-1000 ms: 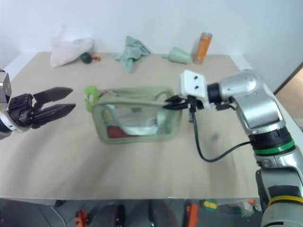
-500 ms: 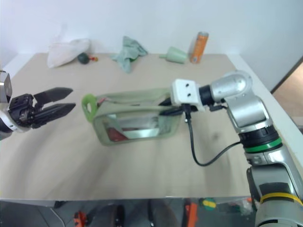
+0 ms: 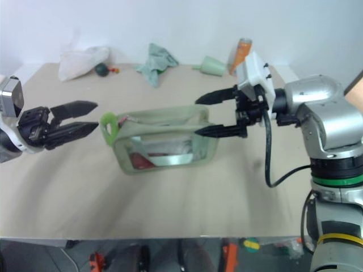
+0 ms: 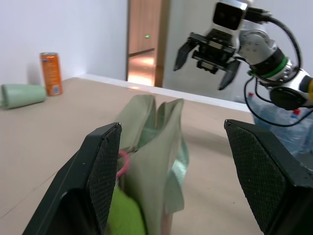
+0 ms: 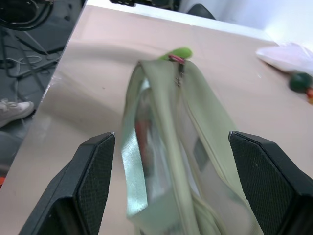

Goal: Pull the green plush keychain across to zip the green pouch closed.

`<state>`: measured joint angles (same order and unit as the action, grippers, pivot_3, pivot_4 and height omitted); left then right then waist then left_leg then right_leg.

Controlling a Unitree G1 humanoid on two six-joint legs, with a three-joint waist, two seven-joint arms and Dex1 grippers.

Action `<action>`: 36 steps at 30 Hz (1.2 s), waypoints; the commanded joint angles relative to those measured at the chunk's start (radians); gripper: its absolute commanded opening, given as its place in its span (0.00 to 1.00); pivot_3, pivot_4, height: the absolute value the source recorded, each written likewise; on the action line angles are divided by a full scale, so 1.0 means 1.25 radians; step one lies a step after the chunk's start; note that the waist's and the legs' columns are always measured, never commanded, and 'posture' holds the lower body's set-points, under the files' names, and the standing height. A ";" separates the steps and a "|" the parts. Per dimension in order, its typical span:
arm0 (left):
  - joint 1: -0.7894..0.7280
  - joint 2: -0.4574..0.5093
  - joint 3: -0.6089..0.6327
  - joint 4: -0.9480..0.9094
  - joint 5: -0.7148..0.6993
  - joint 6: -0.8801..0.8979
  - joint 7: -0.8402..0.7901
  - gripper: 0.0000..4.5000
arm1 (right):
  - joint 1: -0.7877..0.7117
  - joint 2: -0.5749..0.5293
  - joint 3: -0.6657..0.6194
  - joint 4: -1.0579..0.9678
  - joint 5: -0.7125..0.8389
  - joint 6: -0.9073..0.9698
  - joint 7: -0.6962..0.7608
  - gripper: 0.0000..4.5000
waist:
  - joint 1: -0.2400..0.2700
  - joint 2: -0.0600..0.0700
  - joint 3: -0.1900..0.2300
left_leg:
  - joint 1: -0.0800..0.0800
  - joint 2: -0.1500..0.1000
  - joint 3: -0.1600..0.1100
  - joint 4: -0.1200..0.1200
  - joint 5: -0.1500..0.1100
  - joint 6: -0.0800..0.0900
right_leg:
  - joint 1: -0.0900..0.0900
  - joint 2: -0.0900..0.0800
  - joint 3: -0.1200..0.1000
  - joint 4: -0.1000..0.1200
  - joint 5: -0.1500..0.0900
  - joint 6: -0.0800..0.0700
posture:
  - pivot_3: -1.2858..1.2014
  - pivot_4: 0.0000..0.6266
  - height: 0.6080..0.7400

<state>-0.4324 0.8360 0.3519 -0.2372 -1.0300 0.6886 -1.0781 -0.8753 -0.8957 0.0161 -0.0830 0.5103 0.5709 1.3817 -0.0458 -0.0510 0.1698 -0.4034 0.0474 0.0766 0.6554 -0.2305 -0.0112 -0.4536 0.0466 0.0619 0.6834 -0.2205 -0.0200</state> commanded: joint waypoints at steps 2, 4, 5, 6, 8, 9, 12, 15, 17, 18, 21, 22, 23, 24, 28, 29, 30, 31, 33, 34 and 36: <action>-0.015 -0.002 0.002 -0.010 -0.014 0.005 -0.011 0.77 | 0.060 -0.065 -0.019 0.003 -0.065 -0.045 -0.023 0.85 | 0.000 0.000 0.000 | 0.000 0.000 0.000 0.000 0.000 0.000 | 0.000 0.000 0.000 0.000 0.000 0.000 | 0.52 0.24 1.00; -0.014 -0.004 0.001 -0.013 -0.016 0.007 -0.012 0.77 | 0.087 -0.079 -0.013 0.006 -0.093 -0.063 -0.035 0.85 | 0.000 0.000 0.000 | 0.000 0.000 0.000 0.000 0.000 0.000 | 0.000 0.000 0.000 0.000 0.000 0.000 | 0.52 0.24 1.00; -0.014 -0.006 0.001 -0.014 -0.017 0.009 -0.013 0.77 | 0.096 -0.078 -0.011 0.005 -0.097 -0.065 -0.038 0.85 | -0.001 0.000 0.000 | 0.000 0.000 0.000 0.000 0.000 0.000 | 0.000 0.000 0.000 0.000 0.000 0.000 | 0.52 0.24 1.00; -0.014 -0.007 -0.001 -0.015 -0.017 0.009 -0.014 0.77 | 0.102 -0.072 -0.008 0.004 -0.101 -0.071 -0.043 0.85 | -0.002 0.000 0.000 | 0.000 0.000 0.000 0.000 0.000 0.000 | 0.000 0.000 0.001 0.000 0.000 0.000 | 0.52 0.24 1.00; -0.016 -0.011 -0.005 -0.016 -0.017 0.011 -0.017 0.77 | 0.107 -0.057 0.002 0.010 -0.114 -0.081 -0.058 0.85 | -0.002 0.000 0.000 | 0.000 0.000 0.001 0.000 0.000 0.000 | 0.000 0.001 0.001 0.000 0.000 0.000 | 0.52 0.24 1.00; -0.018 -0.012 -0.007 -0.016 -0.017 0.011 -0.019 0.77 | 0.108 -0.051 0.007 0.014 -0.121 -0.087 -0.063 0.85 | -0.002 0.000 0.000 | 0.000 0.000 0.000 0.000 0.000 0.000 | 0.000 0.001 0.001 0.000 0.000 0.000 | 0.52 0.24 1.00; -0.016 -0.013 -0.011 -0.021 -0.017 0.014 -0.026 0.77 | 0.106 -0.032 0.016 0.020 -0.128 -0.095 -0.077 0.85 | -0.001 0.000 0.000 | 0.000 0.001 0.000 0.000 0.000 0.000 | 0.000 0.001 0.000 0.000 0.000 0.000 | 0.52 0.24 1.00; -0.010 -0.013 -0.012 -0.026 -0.018 0.016 -0.029 0.77 | 0.104 -0.014 0.023 0.018 -0.129 -0.092 -0.080 0.85 | -0.001 0.000 0.000 | 0.000 0.000 0.000 0.000 0.000 0.000 | 0.000 0.001 0.000 0.000 0.000 0.001 | 0.52 0.24 1.00; -0.008 -0.014 -0.013 -0.029 -0.021 0.017 -0.030 0.77 | 0.101 -0.002 0.031 0.026 -0.138 -0.098 -0.085 0.73 | -0.001 0.000 0.000 | 0.000 0.000 0.000 0.000 0.000 0.000 | 0.000 0.001 0.001 0.000 0.000 0.001 | 0.52 0.24 1.00; -0.006 -0.014 -0.011 -0.031 -0.022 0.017 -0.030 0.77 | 0.102 0.001 0.033 0.028 -0.141 -0.100 -0.087 0.67 | -0.001 0.000 0.000 | 0.000 0.000 0.000 0.000 0.000 0.000 | 0.000 0.001 0.001 0.000 0.000 0.001 | 0.52 0.24 1.00; 0.000 -0.016 -0.007 -0.033 -0.026 0.017 -0.024 0.77 | 0.105 0.009 0.034 0.026 -0.134 -0.095 -0.083 0.43 | -0.001 0.000 0.000 | 0.000 0.000 0.000 0.000 0.000 0.000 | 0.000 0.000 0.001 0.000 0.000 0.001 | 0.52 0.24 1.00; 0.002 -0.018 -0.006 -0.033 -0.026 0.016 -0.021 0.77 | 0.106 0.010 0.033 0.024 -0.130 -0.093 -0.080 0.35 | -0.001 0.000 0.000 | 0.000 0.000 0.000 0.000 0.000 0.000 | 0.000 0.000 0.001 0.000 0.000 0.001 | 0.52 0.24 1.00; 0.004 -0.019 -0.003 -0.034 -0.027 0.015 -0.016 0.77 | 0.107 0.011 0.032 0.022 -0.127 -0.091 -0.078 0.28 | -0.001 0.000 0.000 | 0.000 0.000 0.000 0.000 0.000 0.000 | 0.000 0.000 0.001 0.000 0.000 0.001 | 0.52 0.24 1.00; 0.007 -0.022 0.000 -0.033 -0.027 0.013 -0.010 0.77 | 0.109 0.011 0.031 0.020 -0.126 -0.090 -0.076 0.20 | -0.001 0.000 0.000 | 0.000 0.000 0.000 0.000 0.000 0.000 | 0.000 0.000 0.001 0.000 0.000 0.001 | 0.52 0.24 1.00; 0.007 -0.039 0.013 0.009 0.001 0.002 0.057 0.77 | 0.111 0.013 0.033 0.020 -0.126 -0.091 -0.075 0.00 | -0.001 0.000 0.000 | 0.000 0.000 0.000 0.000 0.000 0.000 | 0.000 0.001 0.000 0.000 0.000 0.001 | 0.52 0.24 1.00; 0.006 -0.041 0.009 0.033 0.021 0.004 0.086 0.77 | 0.111 0.014 0.035 0.019 -0.127 -0.091 -0.076 0.00 | -0.001 0.000 0.000 | 0.000 0.000 0.000 0.000 0.000 0.000 | 0.000 0.001 0.001 0.000 0.000 0.001 | 0.52 0.24 1.00; 0.006 -0.043 0.004 0.058 0.044 0.005 0.112 0.77 | 0.110 0.017 0.037 0.021 -0.130 -0.091 -0.080 0.00 | -0.001 0.000 0.000 | 0.000 0.000 0.000 0.000 0.000 0.000 | 0.000 0.001 0.001 0.000 0.000 0.001 | 0.52 0.24 1.00; 0.009 -0.042 0.002 0.076 0.056 0.009 0.127 0.77 | 0.108 0.020 0.039 0.023 -0.133 -0.090 -0.085 0.00 | -0.001 0.000 0.000 | 0.000 0.000 0.000 0.000 0.000 0.000 | 0.000 0.001 0.001 0.000 0.000 0.001 | 0.52 0.24 1.00; 0.019 -0.039 0.008 0.095 0.061 0.019 0.140 0.77 | 0.107 0.023 0.043 0.027 -0.141 -0.092 -0.091 0.00 | -0.001 0.000 0.000 | 0.000 0.000 0.000 0.000 0.000 0.000 | 0.000 0.001 0.001 0.000 0.001 0.001 | 0.52 0.24 1.00; 0.025 -0.039 0.013 0.102 0.062 0.019 0.139 0.77 | 0.109 0.023 0.046 0.027 -0.146 -0.093 -0.093 0.00 | -0.001 0.000 0.000 | 0.000 0.000 0.000 0.000 0.000 0.000 | 0.000 0.001 0.001 0.000 0.001 0.001 | 0.52 0.24 1.00; 0.031 -0.040 0.022 0.114 0.054 0.025 0.138 0.77 | 0.116 0.022 0.050 0.027 -0.156 -0.099 -0.094 0.00 | -0.001 0.000 0.000 | 0.000 0.000 0.000 0.000 0.000 0.000 | 0.000 0.001 0.001 0.000 0.000 0.001 | 0.52 0.24 1.00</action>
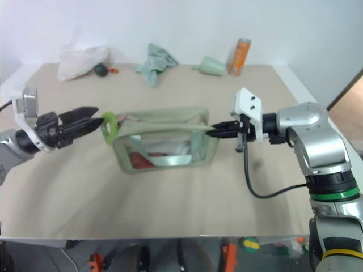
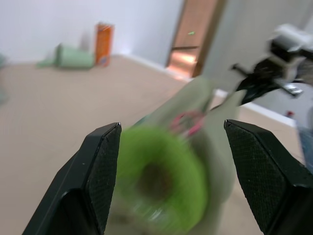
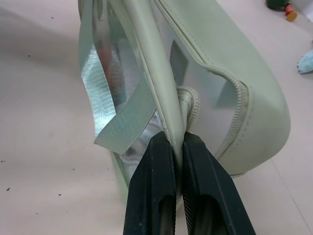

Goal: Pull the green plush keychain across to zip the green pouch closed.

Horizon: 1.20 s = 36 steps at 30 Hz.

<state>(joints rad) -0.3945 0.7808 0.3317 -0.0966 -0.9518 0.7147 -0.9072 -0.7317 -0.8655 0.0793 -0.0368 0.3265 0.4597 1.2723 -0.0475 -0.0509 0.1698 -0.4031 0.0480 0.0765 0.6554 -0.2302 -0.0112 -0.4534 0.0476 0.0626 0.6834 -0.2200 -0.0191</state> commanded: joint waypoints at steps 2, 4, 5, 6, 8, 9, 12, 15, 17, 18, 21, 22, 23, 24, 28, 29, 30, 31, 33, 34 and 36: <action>0.007 0.002 0.031 -0.001 -0.004 0.003 -0.003 0.77 | 0.003 0.001 0.000 -0.011 -0.009 -0.011 -0.008 0.00 | 0.001 0.000 0.000 | 0.000 0.000 0.000 0.000 0.000 0.000 | 0.000 0.000 0.000 0.000 0.000 0.000 | 0.52 0.24 1.00; 0.015 0.000 0.014 -0.002 0.011 0.003 -0.006 0.77 | 0.003 0.003 -0.001 -0.011 -0.009 -0.010 -0.010 0.00 | 0.000 0.000 0.000 | 0.000 -0.001 0.000 0.000 0.000 0.000 | 0.000 -0.001 0.000 0.000 0.000 0.000 | 0.52 0.24 1.00; 0.019 -0.001 0.008 -0.003 0.018 0.001 -0.008 0.77 | 0.003 0.004 -0.001 -0.012 -0.009 -0.011 -0.010 0.00 | 0.000 0.000 0.000 | 0.000 -0.001 0.000 0.000 0.000 0.000 | 0.000 -0.001 0.000 0.000 0.000 0.000 | 0.52 0.24 1.00; 0.023 -0.004 0.004 -0.004 0.019 0.004 -0.009 0.77 | 0.004 0.004 -0.002 -0.013 -0.009 -0.009 -0.011 0.00 | 0.000 0.000 0.000 | 0.000 -0.001 0.001 0.000 0.000 0.000 | 0.000 -0.001 0.000 0.000 0.000 0.000 | 0.52 0.24 1.00; 0.027 -0.011 0.000 -0.004 0.020 0.008 -0.010 0.77 | 0.006 0.005 -0.004 -0.015 -0.009 -0.009 -0.012 0.00 | 0.000 0.000 0.000 | 0.000 0.000 0.001 0.000 0.000 0.000 | 0.000 -0.001 0.000 0.000 0.000 0.000 | 0.52 0.24 1.00; 0.027 -0.015 -0.004 -0.001 0.022 0.011 -0.009 0.77 | 0.008 0.004 -0.006 -0.016 -0.010 -0.009 -0.013 0.00 | 0.000 0.000 0.000 | 0.000 0.000 0.000 0.000 0.000 0.000 | 0.000 -0.001 0.000 0.000 0.000 0.000 | 0.52 0.24 1.00; 0.020 -0.023 -0.018 0.009 0.030 0.016 -0.010 0.77 | 0.012 0.003 -0.010 -0.019 -0.009 -0.009 -0.016 0.00 | 0.000 0.000 0.000 | 0.000 0.000 0.000 0.000 0.000 0.000 | 0.000 0.000 0.000 0.000 0.000 0.000 | 0.52 0.24 1.00; 0.003 -0.031 -0.028 0.021 0.035 0.022 -0.010 0.66 | 0.015 0.001 -0.016 -0.021 -0.006 -0.008 -0.019 0.00 | 0.000 0.000 0.000 | 0.000 0.000 0.000 0.000 0.000 0.000 | 0.000 0.000 0.000 0.000 0.000 0.000 | 0.52 0.24 1.00; -0.009 -0.035 -0.031 0.028 0.031 0.031 -0.013 0.52 | 0.016 0.001 -0.018 -0.023 -0.006 -0.008 -0.022 0.00 | 0.000 0.000 0.000 | 0.000 0.000 0.000 0.000 0.000 0.000 | 0.001 0.000 0.000 0.000 0.000 0.000 | 0.52 0.24 1.00; -0.014 -0.037 -0.033 0.030 0.028 0.034 -0.017 0.44 | 0.017 0.001 -0.018 -0.024 -0.006 -0.009 -0.022 0.00 | 0.000 0.000 0.000 | 0.000 0.000 0.000 0.000 0.000 0.000 | 0.001 0.000 0.000 0.000 0.000 0.000 | 0.52 0.24 1.00; -0.028 -0.043 -0.034 0.024 0.017 0.043 -0.030 0.21 | 0.021 0.000 -0.020 -0.026 -0.006 -0.010 -0.026 0.00 | 0.000 0.000 0.000 | 0.000 0.000 0.000 0.000 0.000 0.000 | 0.000 0.000 0.000 0.000 0.000 0.001 | 0.52 0.24 1.00; -0.031 -0.044 -0.033 0.020 0.015 0.045 -0.032 0.15 | 0.022 -0.001 -0.020 -0.027 -0.006 -0.010 -0.028 0.00 | 0.000 0.000 0.000 | 0.000 0.000 0.000 0.000 0.000 0.000 | 0.000 0.000 0.000 0.000 0.000 0.001 | 0.52 0.24 1.00; -0.034 -0.044 -0.032 0.019 0.015 0.046 -0.033 0.07 | 0.023 0.000 -0.021 -0.028 -0.005 -0.008 -0.029 0.00 | 0.000 0.000 0.000 | 0.000 0.000 0.000 0.000 0.000 0.000 | 0.000 0.000 0.000 0.000 0.000 0.001 | 0.52 0.24 1.00; -0.039 -0.044 -0.030 0.018 0.017 0.045 -0.031 0.00 | 0.025 -0.001 -0.021 -0.029 -0.004 -0.008 -0.030 0.00 | 0.000 0.000 0.000 | 0.000 0.000 0.000 0.000 0.000 0.000 | 0.000 0.000 0.000 0.000 0.000 0.001 | 0.52 0.24 1.00; -0.086 -0.047 -0.012 0.018 -0.002 0.046 -0.015 0.00 | 0.030 -0.001 -0.021 -0.030 -0.006 -0.010 -0.032 0.00 | 0.001 0.000 0.000 | 0.000 0.000 0.000 0.000 0.000 0.000 | 0.001 0.000 0.000 0.000 0.000 0.001 | 0.52 0.24 1.00; -0.100 -0.048 -0.008 0.017 -0.006 0.046 -0.011 0.00 | 0.029 -0.001 -0.020 -0.029 -0.007 -0.010 -0.032 0.00 | 0.002 0.000 0.000 | 0.000 0.000 0.000 0.001 0.000 0.000 | 0.001 0.000 0.000 0.000 0.000 0.001 | 0.52 0.24 1.00; -0.124 -0.049 -0.012 0.010 -0.010 0.048 -0.009 0.00 | 0.028 0.001 -0.019 -0.027 -0.007 -0.011 -0.032 0.00 | 0.002 0.000 0.000 | 0.000 0.000 -0.001 0.001 0.000 0.000 | 0.001 0.000 0.000 0.000 0.001 0.001 | 0.52 0.24 1.00; -0.146 -0.051 -0.017 0.006 -0.012 0.051 -0.008 0.00 | 0.026 0.002 -0.018 -0.025 -0.008 -0.012 -0.032 0.00 | 0.001 0.000 0.000 | 0.000 0.000 0.000 0.001 0.000 0.000 | 0.001 0.000 0.000 0.000 0.001 0.001 | 0.52 0.24 1.00; -0.184 -0.055 -0.037 -0.001 -0.008 0.057 -0.006 0.00 | 0.021 0.006 -0.015 -0.021 -0.010 -0.015 -0.032 0.00 | 0.001 0.000 0.000 | 0.000 -0.001 0.000 0.001 0.000 0.000 | 0.001 0.000 0.000 0.000 0.001 0.001 | 0.52 0.24 1.00; -0.200 -0.057 -0.051 -0.004 -0.001 0.058 -0.007 0.00 | 0.019 0.008 -0.014 -0.018 -0.011 -0.016 -0.033 0.00 | 0.001 0.000 0.000 | 0.000 -0.001 0.000 0.001 0.000 0.000 | 0.001 0.000 0.001 0.000 0.001 0.001 | 0.52 0.24 1.00; -0.226 -0.062 -0.081 -0.008 0.018 0.060 -0.006 0.00 | 0.016 0.011 -0.012 -0.016 -0.012 -0.019 -0.034 0.00 | 0.001 0.000 0.000 | 0.000 -0.001 0.000 0.001 0.000 0.000 | 0.001 0.000 0.001 0.000 0.001 0.001 | 0.52 0.24 1.00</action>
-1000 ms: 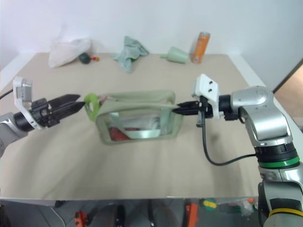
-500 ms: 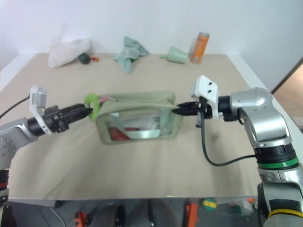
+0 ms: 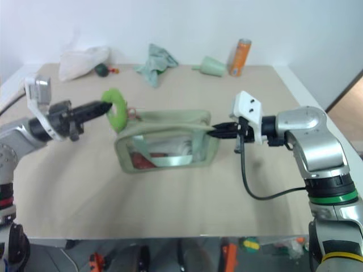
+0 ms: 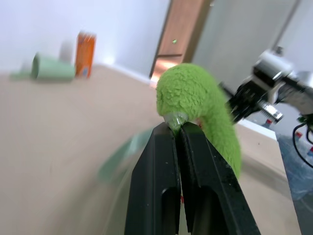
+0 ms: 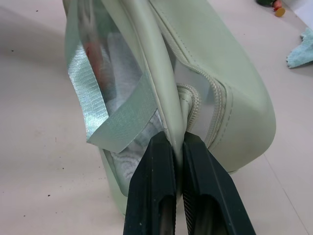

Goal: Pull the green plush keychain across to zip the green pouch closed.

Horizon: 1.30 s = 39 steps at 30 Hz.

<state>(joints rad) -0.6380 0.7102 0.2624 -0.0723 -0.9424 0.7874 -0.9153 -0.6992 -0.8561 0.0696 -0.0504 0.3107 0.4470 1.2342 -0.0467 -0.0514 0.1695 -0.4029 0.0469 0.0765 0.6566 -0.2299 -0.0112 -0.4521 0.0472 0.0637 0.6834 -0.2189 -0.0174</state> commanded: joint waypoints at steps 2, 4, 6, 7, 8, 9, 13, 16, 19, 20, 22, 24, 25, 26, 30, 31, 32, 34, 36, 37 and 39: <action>-0.053 -0.012 -0.064 -0.029 0.029 0.005 -0.005 0.00 | -0.011 0.007 -0.004 -0.005 0.000 -0.010 -0.005 0.00 | 0.000 0.000 0.000 | 0.000 0.000 0.000 0.000 0.000 0.000 | 0.000 0.000 0.000 0.000 0.000 0.000 | 0.52 0.24 1.00; -0.070 -0.021 -0.104 -0.021 0.060 0.001 -0.010 0.00 | -0.010 0.008 -0.005 -0.007 0.000 -0.010 -0.007 0.00 | 0.000 0.000 0.000 | 0.000 0.000 0.000 0.000 0.000 0.000 | 0.000 0.000 0.000 0.000 0.000 0.000 | 0.52 0.24 1.00; -0.076 -0.025 -0.138 -0.014 0.090 -0.001 -0.016 0.00 | -0.007 0.007 -0.008 -0.013 0.002 -0.007 -0.010 0.00 | -0.001 0.000 0.000 | 0.000 0.000 0.000 0.000 0.000 0.000 | 0.000 0.001 0.000 0.000 0.000 0.000 | 0.52 0.24 1.00; -0.075 -0.025 -0.157 -0.013 0.107 -0.006 -0.024 0.00 | -0.005 0.006 -0.010 -0.017 0.003 -0.005 -0.012 0.00 | -0.001 0.000 0.000 | 0.000 0.000 0.000 0.000 0.000 0.000 | 0.000 0.001 0.000 0.000 0.000 0.000 | 0.52 0.24 1.00; -0.075 -0.025 -0.173 -0.013 0.122 -0.009 -0.029 0.00 | -0.002 0.004 -0.013 -0.021 0.004 -0.004 -0.013 0.00 | -0.001 0.000 0.000 | 0.000 0.000 0.000 0.000 0.000 0.000 | 0.000 0.001 0.000 0.000 0.000 0.000 | 0.52 0.24 1.00; -0.078 -0.028 -0.184 -0.009 0.130 -0.003 -0.029 0.00 | 0.002 0.002 -0.015 -0.026 0.006 -0.001 -0.015 0.00 | -0.001 0.000 0.000 | 0.000 0.000 0.000 0.000 0.000 0.000 | 0.000 0.001 0.000 0.000 0.000 0.000 | 0.52 0.24 1.00; -0.094 -0.042 -0.188 0.014 0.136 0.019 -0.033 0.20 | 0.013 -0.006 -0.024 -0.042 0.010 0.008 -0.021 0.00 | 0.000 0.000 0.000 | 0.000 0.000 0.000 0.000 0.000 0.000 | 0.000 0.001 0.000 0.000 0.000 0.000 | 0.52 0.24 1.00; -0.104 -0.047 -0.184 0.033 0.157 0.012 -0.028 0.43 | 0.020 -0.010 -0.028 -0.049 0.012 0.012 -0.024 0.00 | -0.001 0.000 0.000 | 0.000 0.000 0.000 0.000 0.000 0.000 | 0.000 0.001 0.001 0.000 0.000 0.000 | 0.52 0.24 1.00; -0.108 -0.050 -0.160 0.036 0.159 -0.011 -0.036 0.66 | 0.023 -0.011 -0.029 -0.053 0.013 0.015 -0.027 0.00 | 0.000 0.000 0.000 | 0.000 0.000 0.000 0.000 0.000 0.000 | 0.000 0.001 0.000 0.000 0.000 0.000 | 0.52 0.24 1.00; -0.109 -0.052 -0.145 0.036 0.149 -0.014 -0.040 0.71 | 0.023 -0.010 -0.029 -0.053 0.013 0.015 -0.027 0.00 | 0.000 0.000 0.000 | 0.000 0.000 0.000 0.000 0.000 0.000 | 0.000 0.001 0.000 0.000 0.000 0.000 | 0.52 0.24 1.00; -0.114 -0.055 -0.098 0.035 0.105 -0.006 -0.045 0.71 | 0.024 -0.010 -0.028 -0.055 0.014 0.016 -0.030 0.00 | 0.000 0.000 0.000 | 0.000 0.000 0.000 0.000 0.000 0.000 | 0.000 0.001 0.000 0.000 0.000 0.000 | 0.52 0.24 1.00; -0.114 -0.050 -0.042 0.041 0.062 0.004 -0.044 0.71 | 0.025 -0.008 -0.027 -0.055 0.015 0.016 -0.033 0.00 | -0.001 0.000 0.000 | 0.000 0.001 0.000 0.000 0.000 0.000 | 0.000 0.001 0.000 0.000 0.000 0.000 | 0.52 0.24 1.00; -0.113 -0.046 -0.023 0.046 0.051 0.006 -0.040 0.71 | 0.025 -0.008 -0.026 -0.056 0.016 0.016 -0.033 0.00 | -0.001 0.000 0.000 | 0.000 0.001 0.000 0.000 0.000 0.000 | 0.000 0.001 0.000 0.000 0.000 0.000 | 0.52 0.24 1.00; -0.109 -0.041 -0.003 0.054 0.043 0.010 -0.033 0.71 | 0.025 -0.008 -0.025 -0.055 0.016 0.016 -0.034 0.00 | -0.001 0.000 0.000 | 0.000 0.001 0.000 0.000 0.000 0.000 | 0.000 0.001 0.000 0.000 0.000 0.000 | 0.52 0.24 1.00; -0.066 -0.004 0.060 0.060 0.016 0.042 -0.017 0.71 | 0.022 -0.004 -0.022 -0.051 0.016 0.013 -0.036 0.00 | -0.002 0.000 0.000 | 0.000 0.001 0.000 0.000 0.000 0.000 | 0.000 0.001 0.000 0.000 0.000 0.000 | 0.52 0.24 1.00; -0.046 0.009 0.072 0.053 0.013 0.050 -0.017 0.71 | 0.021 -0.003 -0.022 -0.049 0.015 0.012 -0.036 0.00 | -0.002 0.000 0.000 | 0.000 0.001 0.000 0.000 0.000 0.000 | 0.000 0.001 0.000 0.000 0.000 0.000 | 0.52 0.24 1.00; -0.027 0.022 0.080 0.048 0.011 0.056 -0.021 0.71 | 0.020 -0.002 -0.021 -0.048 0.015 0.012 -0.036 0.00 | -0.001 0.000 0.000 | 0.001 0.001 0.000 0.000 0.000 0.000 | 0.000 0.001 0.000 0.000 0.000 0.000 | 0.52 0.24 1.00; 0.040 0.065 0.084 0.026 0.033 0.045 -0.058 0.71 | 0.019 -0.001 -0.020 -0.048 0.016 0.012 -0.036 0.00 | -0.003 0.000 0.000 | 0.000 0.001 0.000 0.000 0.000 0.000 | 0.000 0.001 0.000 0.000 0.000 0.000 | 0.52 0.24 1.00; 0.146 0.128 0.067 -0.027 0.065 0.026 -0.121 0.71 | 0.018 0.000 -0.019 -0.048 0.015 0.012 -0.036 0.00 | -0.006 0.000 0.000 | 0.001 0.001 0.001 -0.001 0.000 0.000 | -0.001 0.000 0.001 0.000 0.000 0.000 | 0.52 0.24 1.00; 0.195 0.152 0.056 -0.056 0.086 0.006 -0.146 0.71 | 0.018 0.001 -0.018 -0.048 0.015 0.011 -0.035 0.00 | -0.006 0.000 0.000 | 0.001 0.001 0.001 -0.001 0.000 0.000 | -0.001 0.000 0.001 0.000 0.000 -0.001 | 0.52 0.24 1.00; 0.270 0.174 0.048 -0.109 0.091 -0.007 -0.180 0.71 | 0.016 0.002 -0.016 -0.045 0.015 0.010 -0.033 0.00 | -0.003 0.000 0.000 | 0.000 0.001 0.000 -0.001 0.000 0.000 | -0.001 0.000 -0.001 0.000 -0.001 -0.001 | 0.52 0.24 1.00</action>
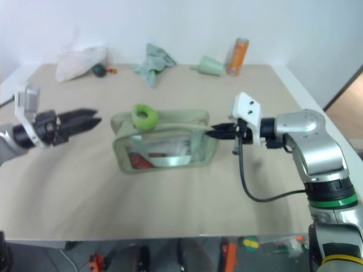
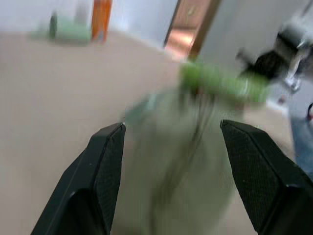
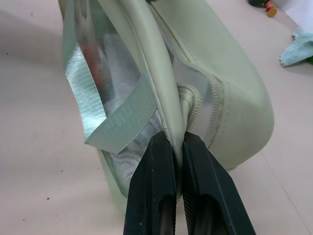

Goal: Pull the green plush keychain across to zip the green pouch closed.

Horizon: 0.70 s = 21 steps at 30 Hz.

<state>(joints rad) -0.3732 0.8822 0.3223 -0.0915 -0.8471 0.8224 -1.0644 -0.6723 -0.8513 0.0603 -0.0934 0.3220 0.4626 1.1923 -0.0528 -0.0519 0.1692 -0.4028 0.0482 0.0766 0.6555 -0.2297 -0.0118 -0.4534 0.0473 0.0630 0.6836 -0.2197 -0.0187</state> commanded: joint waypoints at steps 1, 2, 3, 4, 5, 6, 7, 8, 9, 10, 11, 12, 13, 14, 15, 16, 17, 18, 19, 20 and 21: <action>0.073 0.036 0.000 -0.109 0.008 -0.033 -0.062 0.71 | -0.007 -0.001 -0.007 -0.009 0.006 -0.004 0.001 0.00 | 0.004 0.000 0.000 | 0.000 0.000 0.000 0.000 0.000 0.000 | 0.000 0.000 0.000 0.000 0.000 0.000 | 0.52 0.24 1.00; 0.076 0.031 0.001 -0.115 -0.003 -0.025 -0.057 0.71 | -0.008 0.000 -0.006 -0.008 0.005 -0.004 0.002 0.00 | 0.004 0.000 0.000 | 0.000 0.000 0.000 0.000 0.000 0.000 | 0.000 -0.001 0.000 0.000 0.000 -0.001 | 0.52 0.24 1.00; 0.071 0.022 -0.002 -0.117 -0.006 -0.026 -0.049 0.71 | -0.010 0.001 -0.005 -0.007 0.005 -0.004 0.002 0.00 | 0.006 0.000 0.000 | 0.000 0.000 0.000 0.000 0.000 0.000 | 0.000 -0.001 -0.001 0.000 0.000 0.000 | 0.52 0.24 1.00; 0.067 0.015 -0.006 -0.120 -0.007 -0.026 -0.042 0.71 | -0.011 0.001 -0.005 -0.006 0.004 -0.005 0.003 0.00 | 0.006 0.000 0.000 | 0.000 0.000 -0.001 0.000 0.001 0.000 | 0.000 -0.001 -0.001 0.000 0.000 0.000 | 0.52 0.24 1.00; 0.065 0.007 -0.013 -0.126 -0.010 -0.024 -0.039 0.71 | -0.011 0.001 -0.004 -0.005 0.003 -0.005 0.004 0.00 | 0.006 0.000 0.000 | 0.000 0.000 -0.001 0.000 0.001 0.000 | 0.001 -0.001 -0.002 0.000 0.000 0.000 | 0.52 0.24 1.00; 0.065 -0.001 -0.021 -0.133 -0.008 -0.026 -0.036 0.71 | -0.012 0.001 -0.004 -0.004 0.003 -0.006 0.004 0.00 | 0.006 0.000 0.000 | 0.001 0.000 0.000 0.000 0.001 0.000 | 0.001 -0.001 -0.001 0.000 0.001 0.000 | 0.52 0.24 1.00; 0.064 -0.007 -0.029 -0.136 -0.005 -0.027 -0.034 0.71 | -0.012 0.002 -0.004 -0.004 0.002 -0.006 0.004 0.00 | 0.005 0.000 0.000 | 0.001 0.000 0.000 0.000 0.001 0.001 | 0.001 0.000 -0.001 0.000 0.001 0.001 | 0.52 0.24 1.00; 0.059 -0.016 -0.039 -0.135 0.001 -0.030 -0.029 0.71 | -0.012 0.001 -0.004 -0.005 0.002 -0.005 0.004 0.00 | 0.004 0.000 0.000 | 0.002 0.000 0.000 0.000 0.001 0.001 | 0.001 0.000 -0.001 0.000 0.001 0.001 | 0.52 0.24 1.00; 0.054 -0.023 -0.049 -0.130 0.009 -0.034 -0.024 0.71 | -0.012 0.001 -0.005 -0.006 0.002 -0.005 0.004 0.00 | 0.003 0.000 0.000 | 0.002 0.000 0.001 0.000 0.001 0.001 | 0.001 0.000 -0.001 0.000 0.002 0.001 | 0.52 0.24 1.00; 0.046 -0.033 -0.062 -0.122 0.019 -0.040 -0.018 0.71 | -0.010 0.000 -0.006 -0.009 0.003 -0.003 0.004 0.00 | 0.004 0.000 0.000 | 0.002 0.000 0.001 0.000 0.001 0.001 | 0.001 0.000 -0.001 0.000 0.002 0.001 | 0.52 0.24 1.00; 0.037 -0.042 -0.072 -0.113 0.027 -0.042 -0.010 0.71 | -0.009 -0.001 -0.007 -0.011 0.004 -0.002 0.004 0.00 | 0.004 0.000 0.000 | 0.002 0.000 0.000 0.000 0.001 0.001 | 0.001 0.000 -0.001 0.000 0.002 0.001 | 0.52 0.24 1.00; 0.028 -0.051 -0.085 -0.104 0.039 -0.048 -0.003 0.71 | -0.008 -0.002 -0.009 -0.014 0.005 0.000 0.003 0.00 | 0.004 0.000 0.000 | 0.002 0.000 0.000 0.000 0.001 0.001 | 0.001 0.000 -0.001 0.000 0.001 0.001 | 0.52 0.24 1.00; 0.020 -0.059 -0.097 -0.096 0.050 -0.055 0.002 0.71 | -0.007 -0.004 -0.010 -0.016 0.006 0.002 0.002 0.00 | 0.005 0.000 0.000 | 0.002 0.000 0.000 0.000 0.001 0.001 | 0.001 0.000 -0.001 0.000 0.001 0.000 | 0.52 0.24 1.00; 0.015 -0.066 -0.108 -0.090 0.060 -0.060 0.006 0.71 | -0.006 -0.005 -0.012 -0.018 0.007 0.003 0.002 0.00 | 0.004 0.000 0.000 | 0.001 0.000 0.000 0.000 0.001 0.001 | 0.001 0.000 -0.001 0.000 0.001 0.000 | 0.52 0.24 1.00; 0.010 -0.074 -0.123 -0.082 0.079 -0.071 0.012 0.71 | -0.005 -0.006 -0.013 -0.020 0.007 0.004 0.001 0.00 | 0.004 0.000 0.000 | 0.001 0.000 0.000 0.000 0.001 0.001 | 0.001 0.000 -0.001 0.000 0.001 0.000 | 0.52 0.24 1.00; 0.007 -0.081 -0.137 -0.075 0.099 -0.085 0.018 0.71 | -0.005 -0.007 -0.014 -0.021 0.007 0.005 0.001 0.00 | 0.004 0.000 0.000 | 0.001 0.000 0.000 0.000 0.001 0.001 | 0.001 0.000 -0.001 0.000 0.001 0.001 | 0.52 0.24 1.00; 0.004 -0.088 -0.149 -0.068 0.117 -0.098 0.023 0.71 | -0.004 -0.008 -0.014 -0.022 0.007 0.006 0.000 0.00 | 0.004 0.000 0.000 | 0.001 0.000 0.000 0.000 0.001 0.001 | 0.001 0.000 0.000 0.000 0.001 0.001 | 0.52 0.24 1.00; 0.002 -0.096 -0.156 -0.060 0.125 -0.104 0.029 0.71 | -0.002 -0.009 -0.016 -0.024 0.008 0.007 -0.001 0.00 | 0.004 0.000 0.000 | 0.001 0.000 0.000 0.000 0.001 0.001 | 0.001 0.000 0.000 0.000 0.001 0.001 | 0.52 0.24 1.00; -0.005 -0.109 -0.158 -0.051 0.130 -0.108 0.038 0.66 | 0.001 -0.011 -0.018 -0.027 0.009 0.009 -0.002 0.00 | 0.004 0.000 0.000 | 0.001 0.000 0.000 0.000 0.001 0.001 | 0.001 0.000 0.000 0.000 0.001 0.001 | 0.52 0.24 1.00; -0.013 -0.119 -0.157 -0.043 0.129 -0.107 0.046 0.60 | 0.004 -0.012 -0.020 -0.030 0.010 0.010 -0.003 0.00 | 0.005 0.000 0.000 | 0.001 0.000 0.000 0.000 0.001 0.001 | 0.001 0.000 0.000 0.000 0.001 0.001 | 0.52 0.24 1.00; -0.018 -0.124 -0.156 -0.038 0.124 -0.104 0.043 0.53 | 0.006 -0.013 -0.021 -0.032 0.011 0.012 -0.004 0.00 | 0.005 0.000 0.000 | 0.001 0.000 0.000 0.000 0.001 0.001 | 0.001 0.000 0.000 0.000 0.001 0.001 | 0.52 0.24 1.00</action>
<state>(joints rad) -0.3680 0.7245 0.1175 -0.1329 -0.6917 0.7103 -1.0139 -0.6701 -0.8541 0.0609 -0.0977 0.3216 0.4725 1.1911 -0.0468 -0.0521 0.1691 -0.4013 0.0479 0.0767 0.6554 -0.2281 -0.0109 -0.4519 0.0472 0.0623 0.6836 -0.2179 -0.0179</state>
